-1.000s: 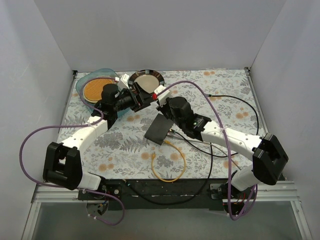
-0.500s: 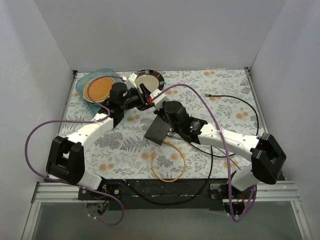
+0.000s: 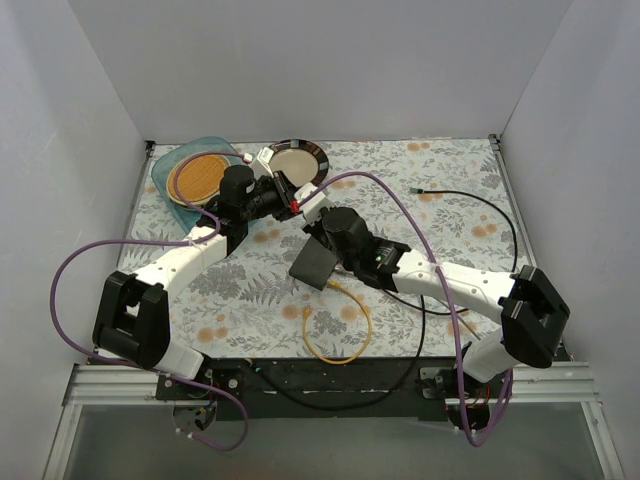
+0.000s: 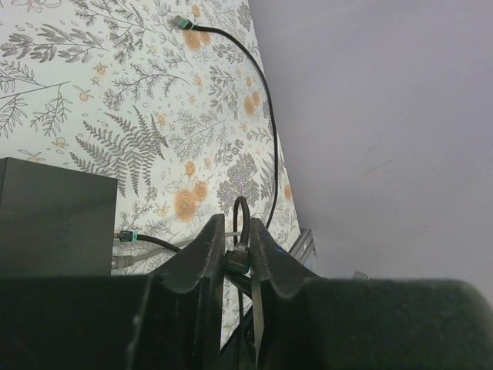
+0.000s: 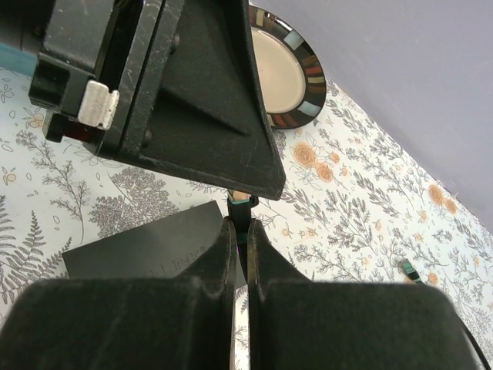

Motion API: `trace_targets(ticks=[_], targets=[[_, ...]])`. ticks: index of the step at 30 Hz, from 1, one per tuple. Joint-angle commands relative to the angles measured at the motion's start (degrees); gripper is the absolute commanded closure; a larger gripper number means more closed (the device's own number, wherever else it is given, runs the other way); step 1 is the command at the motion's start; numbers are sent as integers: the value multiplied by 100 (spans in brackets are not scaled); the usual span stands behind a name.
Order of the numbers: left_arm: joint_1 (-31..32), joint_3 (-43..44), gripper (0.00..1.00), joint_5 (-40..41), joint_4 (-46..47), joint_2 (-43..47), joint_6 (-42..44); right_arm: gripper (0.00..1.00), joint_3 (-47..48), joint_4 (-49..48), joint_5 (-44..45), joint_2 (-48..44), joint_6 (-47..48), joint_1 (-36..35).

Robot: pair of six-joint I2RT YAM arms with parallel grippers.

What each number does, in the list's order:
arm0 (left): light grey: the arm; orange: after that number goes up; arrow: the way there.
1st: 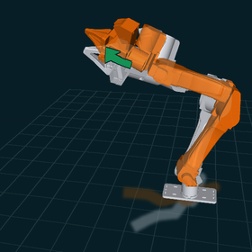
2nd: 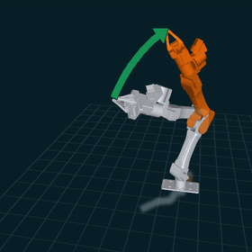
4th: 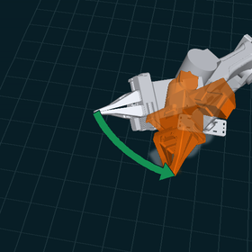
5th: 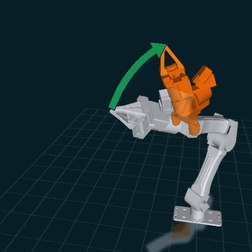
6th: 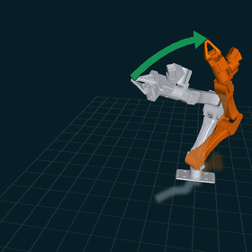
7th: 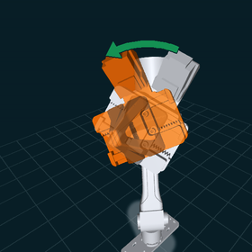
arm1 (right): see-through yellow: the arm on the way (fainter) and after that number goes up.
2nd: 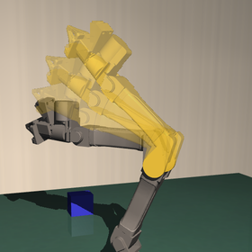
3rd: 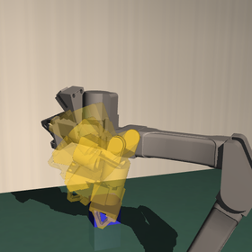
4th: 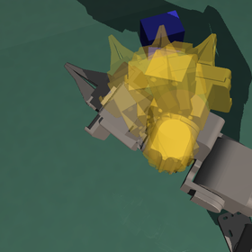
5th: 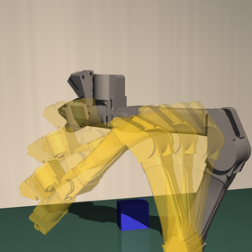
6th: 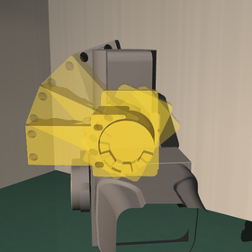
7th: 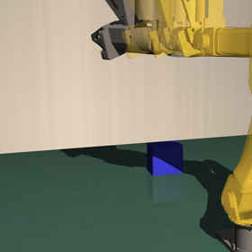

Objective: Insert the plug into the switch port

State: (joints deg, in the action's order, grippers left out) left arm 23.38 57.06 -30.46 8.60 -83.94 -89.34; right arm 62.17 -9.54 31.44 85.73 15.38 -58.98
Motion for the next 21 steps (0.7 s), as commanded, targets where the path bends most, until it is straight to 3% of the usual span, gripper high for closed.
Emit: trace_targets(ticks=[1, 4, 5, 8, 10, 11, 13, 14, 21], targets=[[18, 104, 100, -30, 54, 141, 74, 99, 365, 13, 143, 154, -70, -35], [18, 113, 100, -74, 72, 167, 363, 74, 602, 364, 21, 242, -131, -34], [18, 104, 100, -57, 80, 185, 452, 55, 629, 504, -32, 225, -123, -26], [9, -45, 100, 48, 177, 308, 777, 31, 717, 725, -784, 24, -297, 123], [9, -151, 100, 136, 343, 439, 891, 24, 674, 883, -1322, -152, -456, 430], [0, -221, 100, 137, 431, 475, 970, 18, 613, 884, -1995, -380, -509, 675], [0, -405, 100, 163, 676, 589, 1041, 13, 428, 805, -2692, -601, -676, 975], [-8, -467, 100, 172, 756, 616, 1076, 11, 384, 787, -3522, -793, -746, 1307], [-8, -976, 100, -302, 1897, 853, 1051, 11, 111, 226, -6402, -1120, -1739, 2654]])
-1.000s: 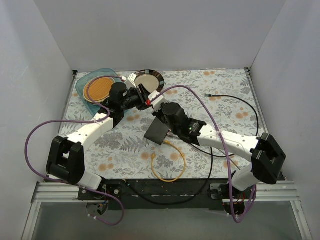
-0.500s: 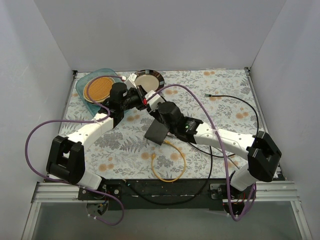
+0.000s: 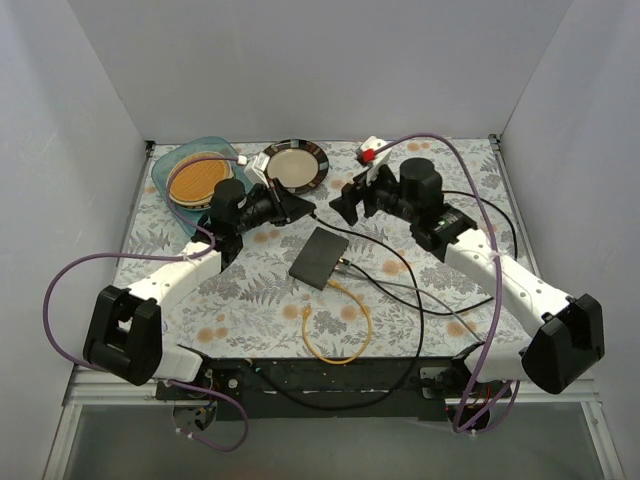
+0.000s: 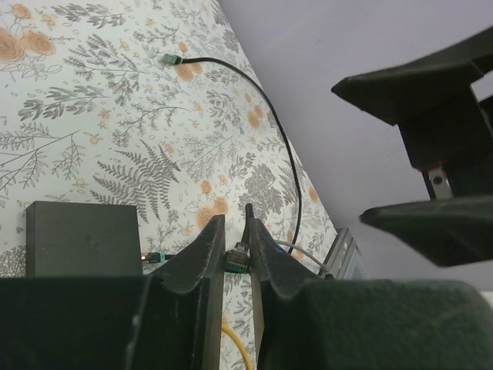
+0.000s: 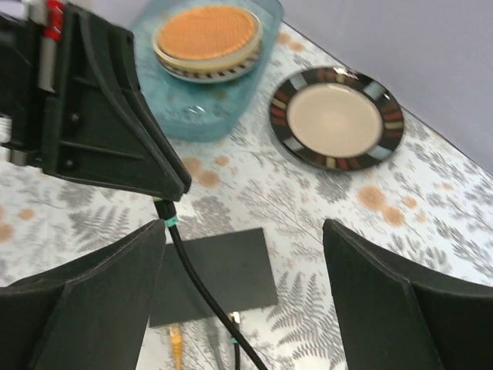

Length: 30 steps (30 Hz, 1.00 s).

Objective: Insert the plug into the switch port

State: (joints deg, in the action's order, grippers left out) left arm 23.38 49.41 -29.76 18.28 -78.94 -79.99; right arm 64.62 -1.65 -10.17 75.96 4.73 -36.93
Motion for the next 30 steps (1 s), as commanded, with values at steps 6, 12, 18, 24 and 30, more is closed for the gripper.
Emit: trace_targets(ticks=[6, 12, 18, 24, 30], targets=[[-8, -484, 100, -1136, 1975, 423, -166, 22, -406, -2250, -4615, 313, -2353, 1082], [-8, -713, 100, -1357, 2636, 590, -316, 25, -424, -2779, -4950, 639, -2933, 1091], [9, -713, 100, -1498, 2803, 616, -412, 33, -345, -2946, -5038, 937, -3233, 1091], [0, -652, 100, -1612, 2795, 546, -465, 44, -406, -3271, -4889, 1043, -3566, 1091], [0, -573, 100, -1577, 2584, 546, -386, 48, -433, -3754, -4889, 1219, -3988, 1074]])
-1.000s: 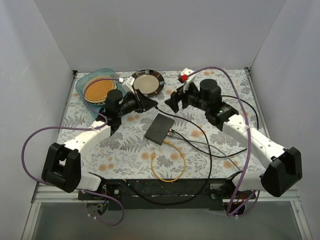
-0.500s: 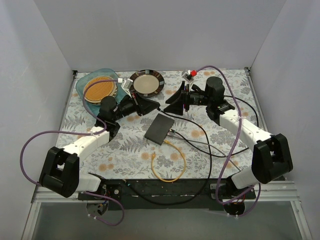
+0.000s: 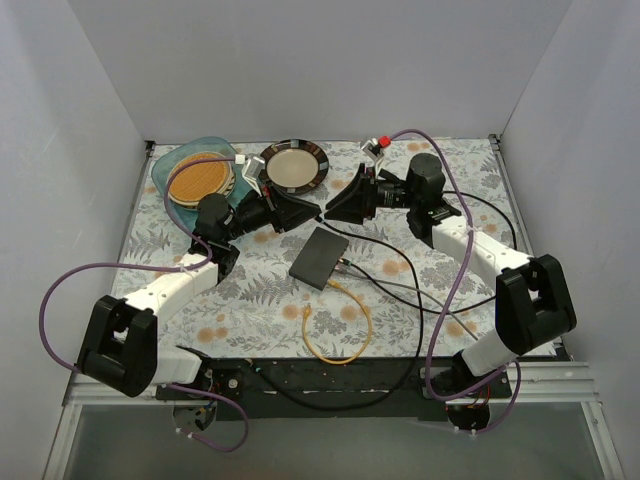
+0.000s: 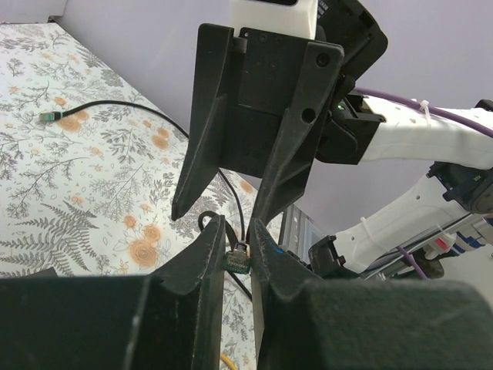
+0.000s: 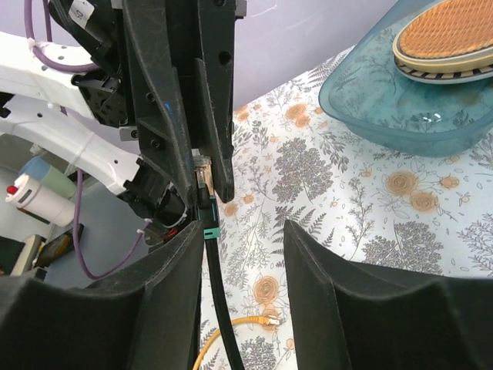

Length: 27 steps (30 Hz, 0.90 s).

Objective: Insert the plug into the switch port

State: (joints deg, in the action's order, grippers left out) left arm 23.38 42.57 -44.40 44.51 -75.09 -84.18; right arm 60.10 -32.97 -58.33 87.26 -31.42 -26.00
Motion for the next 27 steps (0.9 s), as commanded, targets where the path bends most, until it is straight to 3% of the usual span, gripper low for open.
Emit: trace_targets(ticks=[1, 19, 23, 24, 27], targets=[[0, 103, 100, -112, -39, 153, 42, 48, 11, -684, -74, 124, -426, -19], [0, 147, 100, -42, -92, 108, 25, 57, 90, -966, -188, 344, -681, -318], [0, 147, 100, -51, -127, 117, 42, 73, 37, -974, -197, 326, -664, -327], [0, 147, 100, -42, -127, 117, 42, 85, 29, -966, -179, 309, -655, -327], [0, 155, 100, -51, -118, 135, 25, 99, 46, -834, -101, 274, -602, -327]])
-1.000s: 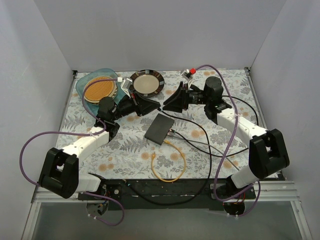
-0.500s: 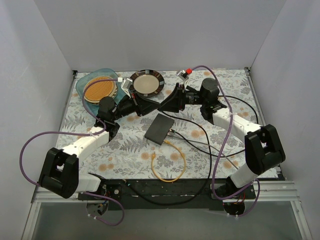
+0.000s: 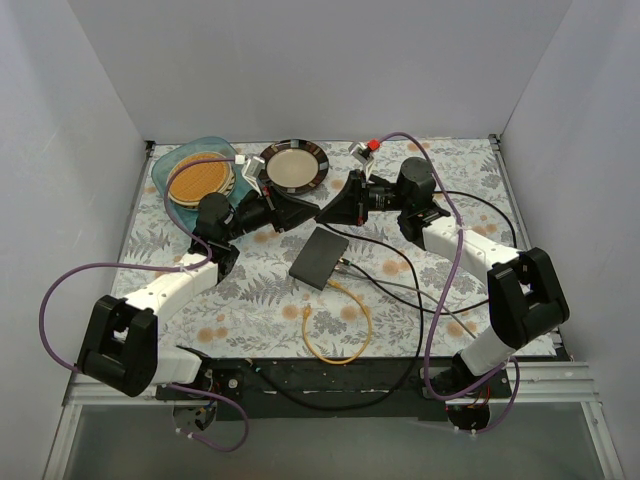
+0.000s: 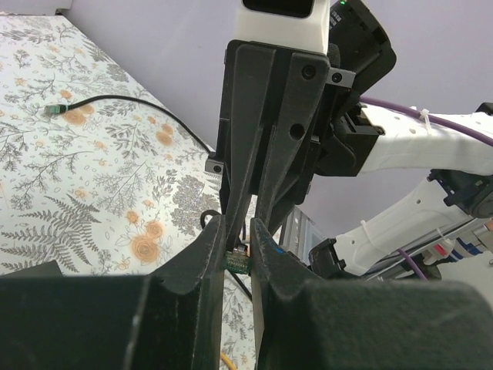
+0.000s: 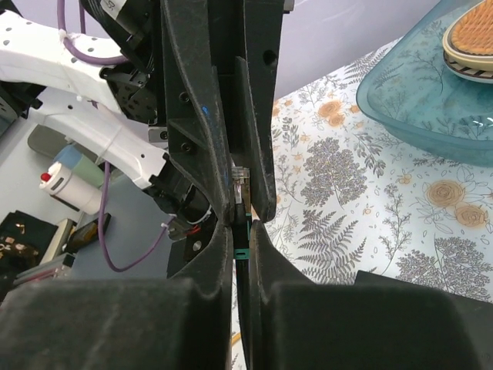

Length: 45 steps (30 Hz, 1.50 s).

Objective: Insert the plug into the switch port

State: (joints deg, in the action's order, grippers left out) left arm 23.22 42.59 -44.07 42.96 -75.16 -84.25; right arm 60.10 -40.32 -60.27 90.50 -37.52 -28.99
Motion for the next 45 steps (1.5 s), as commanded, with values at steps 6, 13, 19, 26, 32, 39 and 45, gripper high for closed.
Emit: trace_targets(ticks=[6, 13, 19, 26, 32, 39, 45], targets=[[16, 162, 57, 100, -209, 238, 154, 99, 72, 471, 305, -225, 420, -27], [7, 215, 2, 1372, -1385, 667, 672, 99, 81, 1911, 1016, -603, 1456, -27], [-19, -49, 2, 2034, -1483, 1055, 875, 99, 55, 3290, 2184, -999, 2422, -28], [-28, 364, 2, 2193, -2282, 766, 1138, 99, -453, 3952, 3679, -1517, 3232, -27], [-28, 742, 2, 2149, -2801, 213, 1200, 99, -981, 4304, 4602, -1676, 3733, -71], [-46, 1322, 2, 2210, -3610, -710, 1209, 99, -1403, 4339, 5753, -1544, 4033, -335], [-72, 1857, 2, 2096, -4478, -1694, 1200, 99, -1527, 4120, 6744, -1184, 4261, -677]])
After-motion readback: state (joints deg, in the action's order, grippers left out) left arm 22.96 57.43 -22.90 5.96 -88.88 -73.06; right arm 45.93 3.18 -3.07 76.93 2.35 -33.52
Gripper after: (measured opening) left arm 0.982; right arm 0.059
